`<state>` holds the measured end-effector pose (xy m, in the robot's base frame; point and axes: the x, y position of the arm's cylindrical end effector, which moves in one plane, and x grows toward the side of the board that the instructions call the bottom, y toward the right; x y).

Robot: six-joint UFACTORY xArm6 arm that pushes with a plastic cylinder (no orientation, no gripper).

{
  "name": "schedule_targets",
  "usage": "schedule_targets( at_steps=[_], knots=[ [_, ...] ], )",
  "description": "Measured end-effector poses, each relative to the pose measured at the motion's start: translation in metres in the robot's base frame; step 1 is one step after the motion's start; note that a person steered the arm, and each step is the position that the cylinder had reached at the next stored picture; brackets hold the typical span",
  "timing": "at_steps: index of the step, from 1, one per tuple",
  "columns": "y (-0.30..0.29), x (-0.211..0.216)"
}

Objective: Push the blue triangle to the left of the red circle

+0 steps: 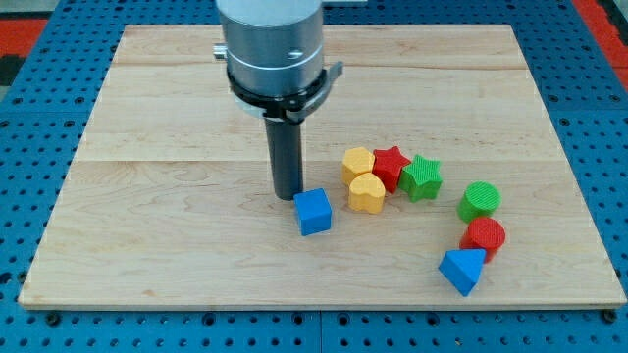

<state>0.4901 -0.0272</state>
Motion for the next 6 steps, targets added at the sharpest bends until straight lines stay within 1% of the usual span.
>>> schedule_targets(
  at_steps=[1,2,3,4,6],
  knots=[
    [-0.013,0.000],
    [-0.062,0.013],
    [0.023,0.025],
    [0.103,0.047],
    [0.061,0.047]
  ],
)
